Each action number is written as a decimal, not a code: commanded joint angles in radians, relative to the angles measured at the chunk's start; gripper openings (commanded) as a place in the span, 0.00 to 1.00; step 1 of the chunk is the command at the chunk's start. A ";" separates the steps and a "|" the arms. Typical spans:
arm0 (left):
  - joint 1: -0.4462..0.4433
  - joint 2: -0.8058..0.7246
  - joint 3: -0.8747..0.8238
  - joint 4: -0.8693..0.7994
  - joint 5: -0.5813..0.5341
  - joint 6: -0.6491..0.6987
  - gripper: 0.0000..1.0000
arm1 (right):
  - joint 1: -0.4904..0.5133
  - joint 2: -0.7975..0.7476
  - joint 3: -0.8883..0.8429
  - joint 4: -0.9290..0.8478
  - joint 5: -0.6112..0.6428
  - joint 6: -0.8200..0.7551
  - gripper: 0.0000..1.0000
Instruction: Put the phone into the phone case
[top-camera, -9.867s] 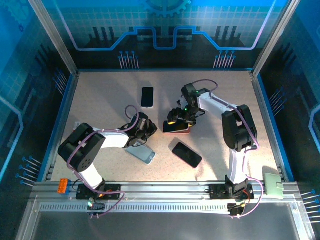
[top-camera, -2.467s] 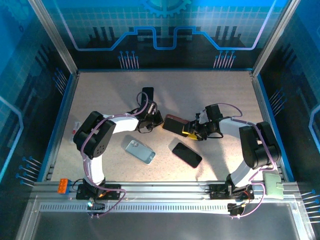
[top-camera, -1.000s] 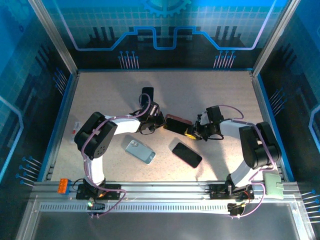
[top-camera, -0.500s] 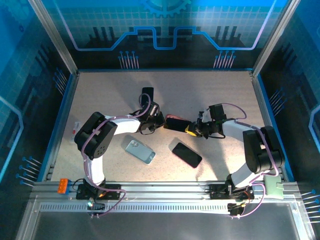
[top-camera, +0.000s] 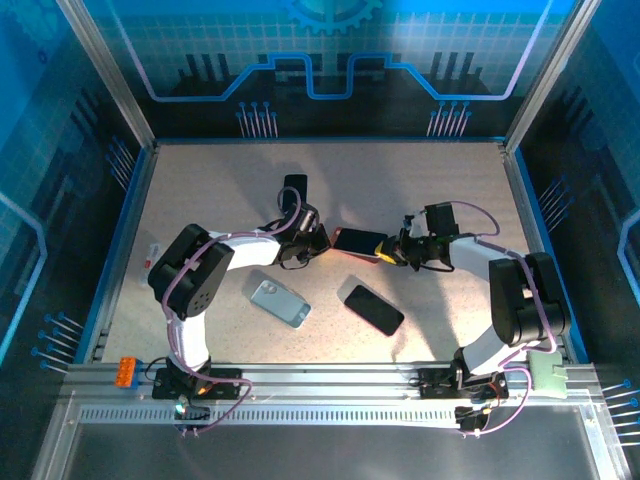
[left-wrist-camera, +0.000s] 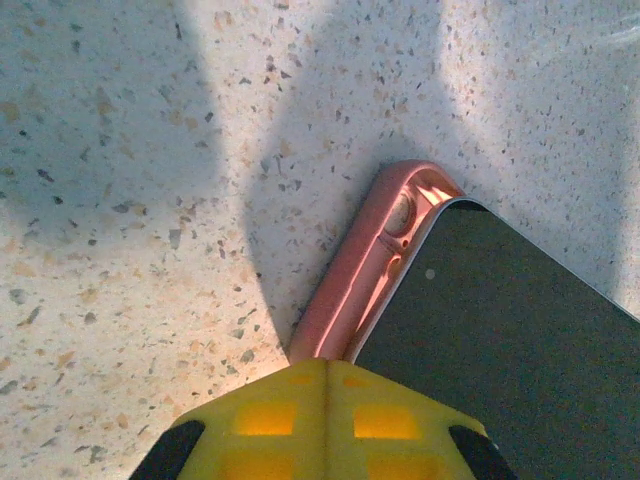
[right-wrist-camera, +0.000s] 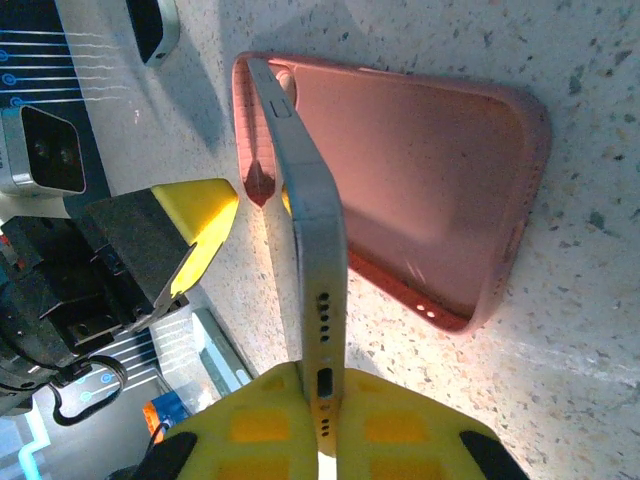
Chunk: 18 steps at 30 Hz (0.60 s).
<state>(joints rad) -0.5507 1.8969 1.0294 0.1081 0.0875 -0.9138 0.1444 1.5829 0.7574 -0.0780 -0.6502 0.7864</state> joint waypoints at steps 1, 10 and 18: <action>0.011 -0.050 0.015 -0.028 0.006 0.018 0.04 | -0.012 0.015 0.031 0.021 -0.003 0.008 0.06; 0.038 -0.011 0.071 -0.065 -0.006 0.050 0.11 | -0.003 0.037 0.033 0.005 0.001 -0.009 0.06; 0.041 0.063 0.151 -0.104 -0.012 0.077 0.11 | 0.006 0.074 0.051 -0.012 -0.008 -0.027 0.06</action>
<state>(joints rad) -0.5140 1.9255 1.1435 0.0486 0.0837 -0.8715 0.1436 1.6306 0.7834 -0.0776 -0.6552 0.7811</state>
